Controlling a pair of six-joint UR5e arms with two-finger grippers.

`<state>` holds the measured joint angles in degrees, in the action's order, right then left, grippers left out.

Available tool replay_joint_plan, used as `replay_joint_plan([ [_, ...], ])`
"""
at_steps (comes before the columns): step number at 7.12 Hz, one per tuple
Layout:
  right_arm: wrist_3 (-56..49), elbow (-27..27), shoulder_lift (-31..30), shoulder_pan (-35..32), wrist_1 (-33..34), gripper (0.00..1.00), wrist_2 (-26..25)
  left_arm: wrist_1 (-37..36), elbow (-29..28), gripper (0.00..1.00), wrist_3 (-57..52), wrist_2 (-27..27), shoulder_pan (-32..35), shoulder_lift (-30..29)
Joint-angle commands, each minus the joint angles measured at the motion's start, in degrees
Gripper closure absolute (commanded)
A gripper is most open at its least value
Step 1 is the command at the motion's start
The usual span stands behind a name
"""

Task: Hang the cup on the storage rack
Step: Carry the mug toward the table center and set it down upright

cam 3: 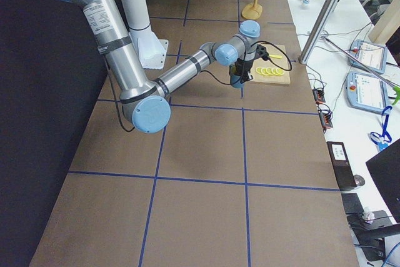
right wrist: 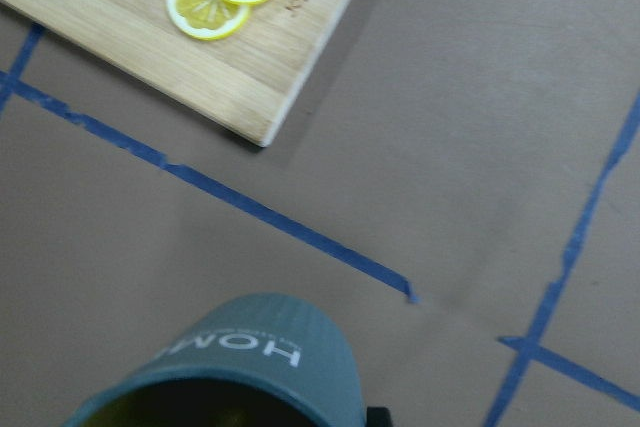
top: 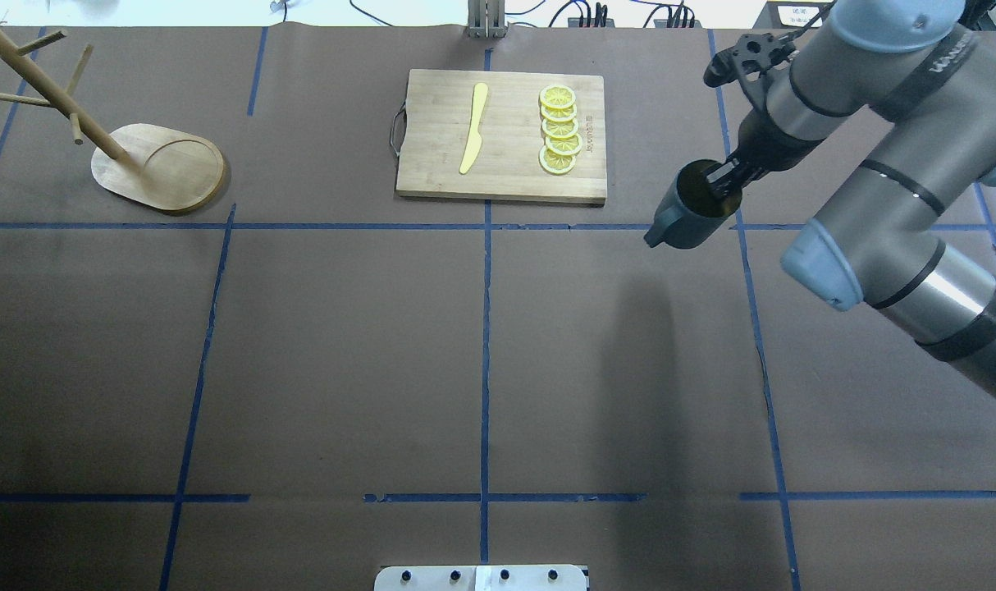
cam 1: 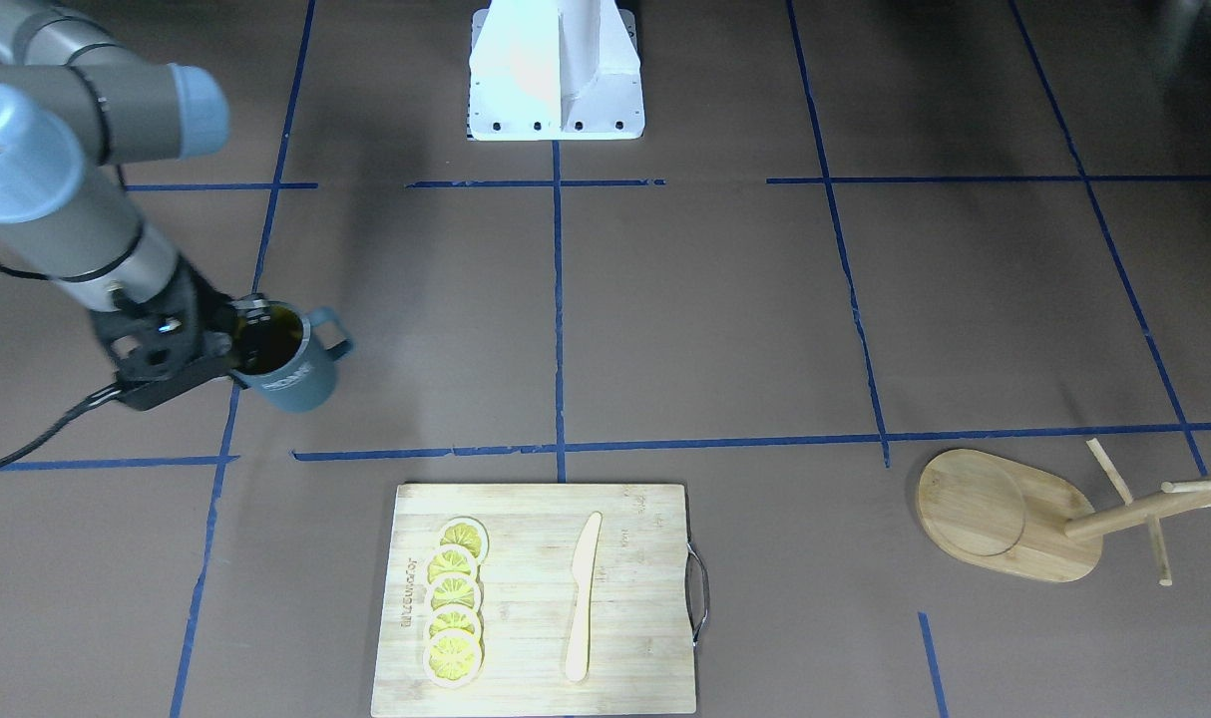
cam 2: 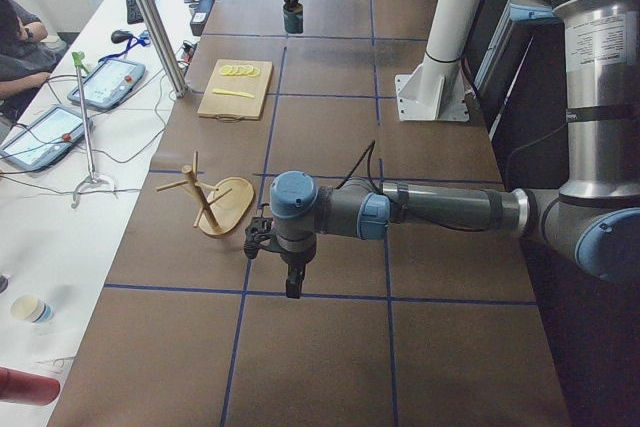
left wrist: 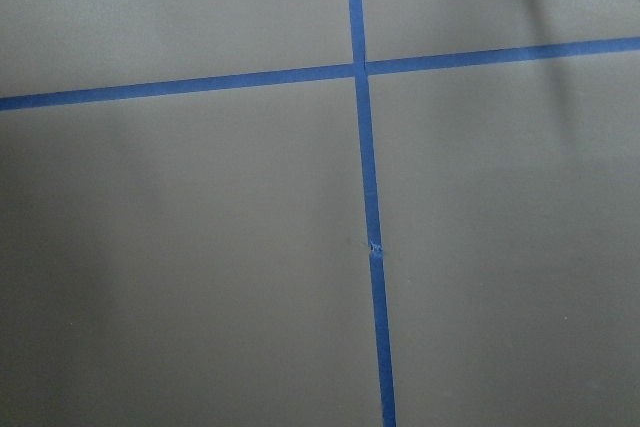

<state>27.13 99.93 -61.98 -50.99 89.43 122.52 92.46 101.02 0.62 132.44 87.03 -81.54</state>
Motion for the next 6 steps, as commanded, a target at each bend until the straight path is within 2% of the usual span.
replay_joint_plan([
  [1, 12.8, 0.0, 6.1, 10.6, 0.7, 1.00, -6.6, 0.1, 0.1, 0.00, 0.0, 0.0, -0.1, 0.0],
  [2, 19.4, -0.3, 8.0, 15.8, 0.7, 1.00, -10.9, 0.0, 0.1, 0.00, 0.0, 0.1, -0.1, 0.0],
  [4, 28.5, -9.1, 16.3, 20.9, 0.7, 1.00, -13.4, -0.2, 0.0, 0.00, 0.0, 0.1, -0.1, 0.1],
  [5, 28.6, -10.7, 17.8, 22.4, 0.4, 1.00, -15.7, -0.3, 0.0, 0.00, 0.0, 0.2, -0.1, 0.1],
  [6, 28.4, -10.9, 17.6, 23.5, 0.3, 1.00, -15.8, -0.3, 0.0, 0.00, 0.0, 1.0, 0.0, 0.2],
])
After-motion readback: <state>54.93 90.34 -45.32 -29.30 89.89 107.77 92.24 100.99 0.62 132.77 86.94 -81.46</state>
